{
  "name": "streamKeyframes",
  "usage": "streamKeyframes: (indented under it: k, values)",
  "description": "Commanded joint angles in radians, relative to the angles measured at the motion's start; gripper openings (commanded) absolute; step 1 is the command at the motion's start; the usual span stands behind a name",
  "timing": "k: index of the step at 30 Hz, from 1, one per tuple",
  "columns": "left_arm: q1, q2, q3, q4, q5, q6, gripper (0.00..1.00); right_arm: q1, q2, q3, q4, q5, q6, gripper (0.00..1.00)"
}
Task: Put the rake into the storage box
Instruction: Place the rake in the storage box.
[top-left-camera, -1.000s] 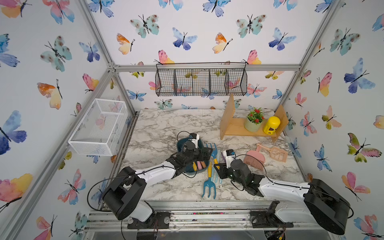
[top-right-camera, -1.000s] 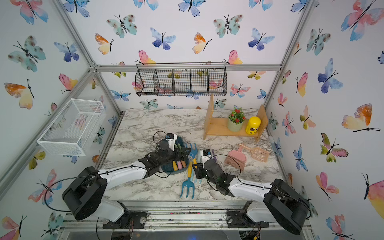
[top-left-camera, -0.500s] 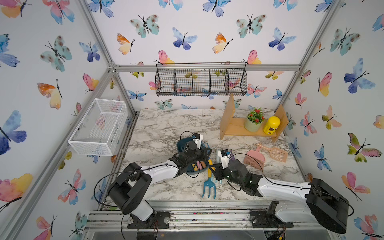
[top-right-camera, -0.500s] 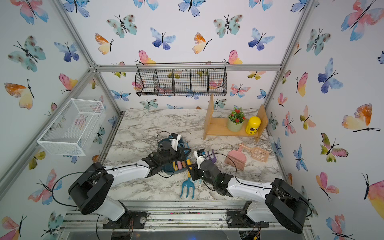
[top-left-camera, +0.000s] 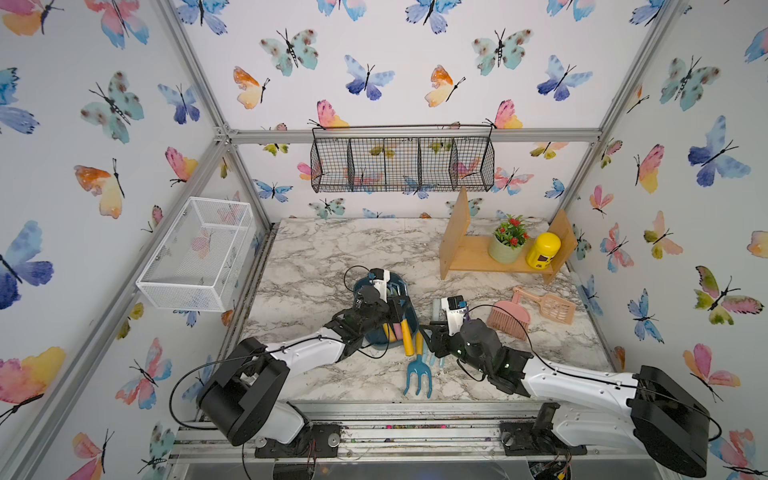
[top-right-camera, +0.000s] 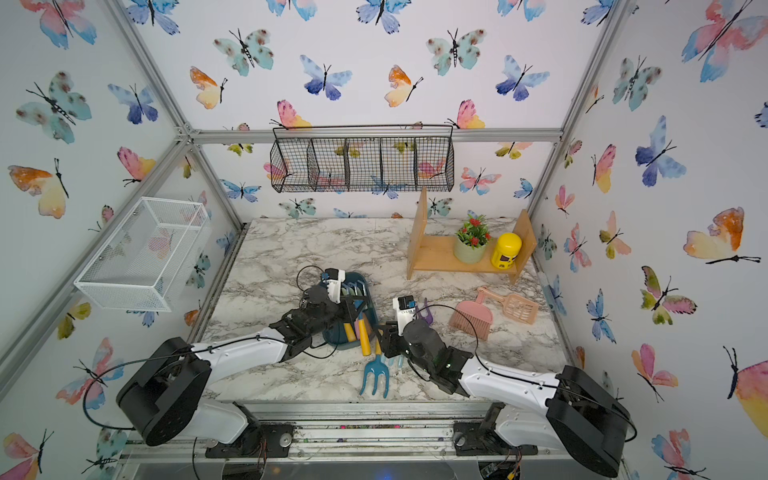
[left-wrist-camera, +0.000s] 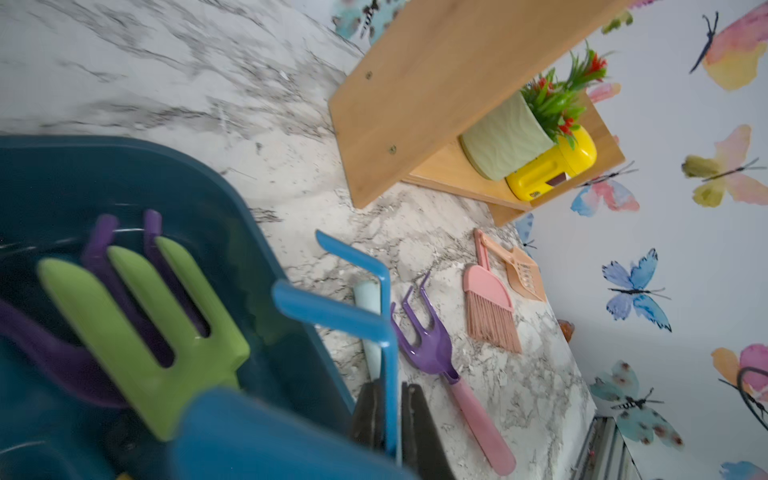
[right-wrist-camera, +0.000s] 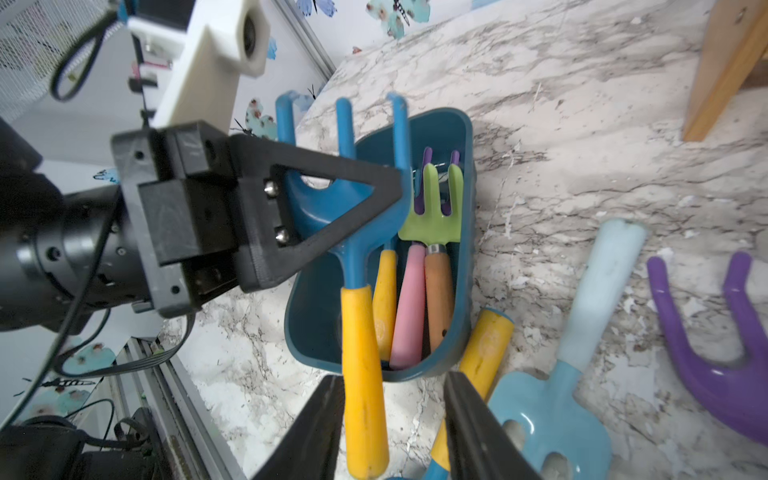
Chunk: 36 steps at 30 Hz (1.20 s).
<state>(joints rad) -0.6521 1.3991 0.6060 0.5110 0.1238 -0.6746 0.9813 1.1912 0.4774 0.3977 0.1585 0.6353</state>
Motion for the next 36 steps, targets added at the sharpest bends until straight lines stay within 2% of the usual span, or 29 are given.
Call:
streamKeyframes:
  k: [1,6,10,16,25,31,32,36]
  values:
    - [0.038,-0.108,-0.043,0.052,-0.087,-0.019,0.00,0.000,-0.013,-0.028,0.001,0.052,0.004,0.45]
    - [0.086,-0.195,-0.087,0.092,-0.094,-0.017,0.00,0.000,0.005,-0.024,0.004,0.049,0.000,0.44]
    - [0.091,-0.199,-0.082,0.104,-0.112,-0.002,0.00,0.000,0.032,-0.015,0.009,0.041,0.000,0.45]
    - [0.091,-0.131,-0.108,0.216,-0.161,0.041,0.00,0.000,0.040,-0.016,0.015,0.041,-0.005,0.44]
    - [0.067,-0.014,-0.079,0.206,-0.243,0.109,0.00,0.000,0.024,-0.027,0.020,0.050,-0.009,0.44]
    - [0.031,0.044,-0.036,0.124,-0.271,0.118,0.00,0.000,0.031,-0.028,0.015,0.055,-0.006,0.44]
    - [0.027,0.056,-0.032,0.112,-0.275,0.107,0.01,0.000,0.032,-0.028,0.015,0.055,-0.006,0.44]
    - [0.024,0.086,-0.008,0.045,-0.312,0.067,0.19,0.000,0.030,-0.029,0.004,0.059,-0.002,0.44]
